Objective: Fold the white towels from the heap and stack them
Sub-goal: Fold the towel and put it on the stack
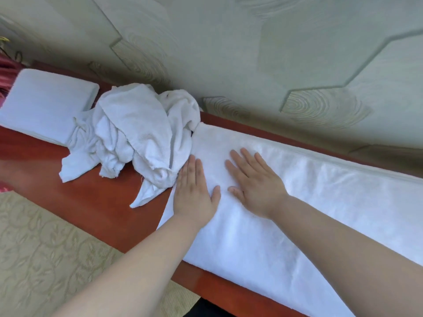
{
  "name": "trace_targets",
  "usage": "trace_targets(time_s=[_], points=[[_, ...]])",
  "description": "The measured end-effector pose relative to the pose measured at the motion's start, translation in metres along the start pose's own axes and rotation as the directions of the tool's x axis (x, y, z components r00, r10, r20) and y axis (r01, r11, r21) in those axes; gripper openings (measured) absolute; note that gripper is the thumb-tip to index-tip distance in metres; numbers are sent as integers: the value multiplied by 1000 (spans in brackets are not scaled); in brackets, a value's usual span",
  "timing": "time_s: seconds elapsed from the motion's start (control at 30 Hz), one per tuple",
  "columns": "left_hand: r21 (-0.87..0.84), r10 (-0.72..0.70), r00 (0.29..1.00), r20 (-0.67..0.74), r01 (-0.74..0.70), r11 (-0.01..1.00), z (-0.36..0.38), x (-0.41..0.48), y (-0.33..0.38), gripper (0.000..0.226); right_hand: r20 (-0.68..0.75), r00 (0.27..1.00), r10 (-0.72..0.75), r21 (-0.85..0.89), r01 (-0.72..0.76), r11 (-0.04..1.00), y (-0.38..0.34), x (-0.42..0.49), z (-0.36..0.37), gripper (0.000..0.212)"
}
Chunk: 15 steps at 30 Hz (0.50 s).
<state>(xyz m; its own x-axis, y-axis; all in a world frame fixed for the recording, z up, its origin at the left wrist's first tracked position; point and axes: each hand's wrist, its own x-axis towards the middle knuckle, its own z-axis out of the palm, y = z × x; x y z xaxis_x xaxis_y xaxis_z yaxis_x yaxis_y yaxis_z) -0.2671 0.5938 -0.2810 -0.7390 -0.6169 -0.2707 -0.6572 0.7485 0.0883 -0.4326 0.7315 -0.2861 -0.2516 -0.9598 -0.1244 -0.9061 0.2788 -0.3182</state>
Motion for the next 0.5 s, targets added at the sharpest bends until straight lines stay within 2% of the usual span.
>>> trace_targets(time_s=[0.07, 0.13, 0.17, 0.23, 0.33, 0.4, 0.47, 0.5], points=[[27, 178, 983, -41, -177, 984, -9, 28, 17, 70, 53, 999, -7, 16, 6, 1000, 9, 5, -1, 68], [58, 366, 930, -1, -366, 929, -16, 64, 28, 66, 93, 996, -15, 21, 13, 1000, 18, 14, -5, 69], [54, 388, 921, 32, -389, 920, -19, 78, 30, 66, 99, 995, -18, 10, 17, 1000, 24, 17, -8, 70], [54, 329, 942, 61, -332, 942, -15, 91, 25, 68, 92, 996, 11, -22, -9, 1000, 43, 12, -12, 71], [97, 290, 956, 43, -292, 951, -11, 88, 20, 76, 41, 986, 162, -49, -160, 986, 78, 4, -23, 69], [112, 283, 958, 40, -286, 952, -13, 88, 21, 79, -50, 965, 257, -27, -259, 966, 87, -3, -35, 63], [126, 268, 962, 43, -272, 954, -14, 89, 23, 81, -221, 905, 363, 10, -370, 929, 90, -17, -48, 50], [134, 265, 963, 47, -269, 954, -15, 89, 23, 81, -245, 860, 447, 28, -455, 890, 92, -24, -55, 44]])
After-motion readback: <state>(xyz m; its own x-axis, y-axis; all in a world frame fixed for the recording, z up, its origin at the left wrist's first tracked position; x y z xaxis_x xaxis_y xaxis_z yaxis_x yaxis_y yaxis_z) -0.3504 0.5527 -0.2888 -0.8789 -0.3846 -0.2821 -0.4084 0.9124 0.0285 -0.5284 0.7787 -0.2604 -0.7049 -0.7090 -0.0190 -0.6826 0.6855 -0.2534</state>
